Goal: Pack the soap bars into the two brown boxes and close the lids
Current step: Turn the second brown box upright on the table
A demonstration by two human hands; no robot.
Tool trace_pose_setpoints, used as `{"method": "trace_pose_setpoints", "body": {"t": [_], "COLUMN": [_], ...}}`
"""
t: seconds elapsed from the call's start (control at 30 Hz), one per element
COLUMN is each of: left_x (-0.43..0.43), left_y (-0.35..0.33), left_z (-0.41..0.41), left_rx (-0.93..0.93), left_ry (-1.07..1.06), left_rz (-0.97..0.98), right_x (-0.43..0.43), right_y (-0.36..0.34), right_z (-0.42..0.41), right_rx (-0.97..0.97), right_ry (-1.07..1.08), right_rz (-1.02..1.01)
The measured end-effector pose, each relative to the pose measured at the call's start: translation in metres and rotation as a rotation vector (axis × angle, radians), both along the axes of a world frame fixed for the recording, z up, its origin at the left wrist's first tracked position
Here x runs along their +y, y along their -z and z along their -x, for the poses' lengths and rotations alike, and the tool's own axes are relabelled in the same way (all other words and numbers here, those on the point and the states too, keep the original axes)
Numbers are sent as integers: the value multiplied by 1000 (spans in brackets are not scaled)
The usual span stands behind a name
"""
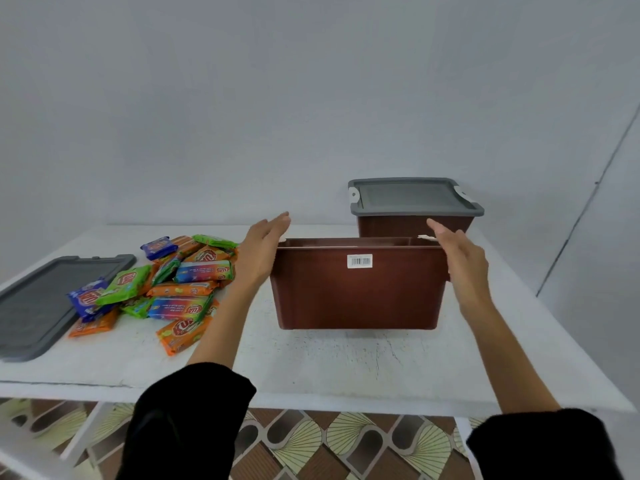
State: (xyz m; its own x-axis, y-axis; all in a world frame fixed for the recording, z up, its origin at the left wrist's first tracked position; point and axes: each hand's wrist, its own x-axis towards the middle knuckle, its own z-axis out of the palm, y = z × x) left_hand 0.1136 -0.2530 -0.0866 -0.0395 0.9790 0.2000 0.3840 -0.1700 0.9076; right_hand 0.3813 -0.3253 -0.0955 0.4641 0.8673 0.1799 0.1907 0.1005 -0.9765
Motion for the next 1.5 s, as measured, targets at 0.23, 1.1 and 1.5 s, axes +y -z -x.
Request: {"method": "trace_pose_setpoints", "body": {"t": [0.23,1.1,1.5], "left_x": [2,43,48], "left_y": [-13,34,46], "left_z": [7,21,-5], "left_rx": [338,-222,855], "left_ry": [259,73,-53], "left_rz": [344,368,156], "right_x": [3,52,75], "right_y": [-24,35,18], "right_z": [-20,-50,-27], "right_rx": [-288,230,-859], "right_ry": [-345,-184,-226], "right_rz": [387,629,433]}}
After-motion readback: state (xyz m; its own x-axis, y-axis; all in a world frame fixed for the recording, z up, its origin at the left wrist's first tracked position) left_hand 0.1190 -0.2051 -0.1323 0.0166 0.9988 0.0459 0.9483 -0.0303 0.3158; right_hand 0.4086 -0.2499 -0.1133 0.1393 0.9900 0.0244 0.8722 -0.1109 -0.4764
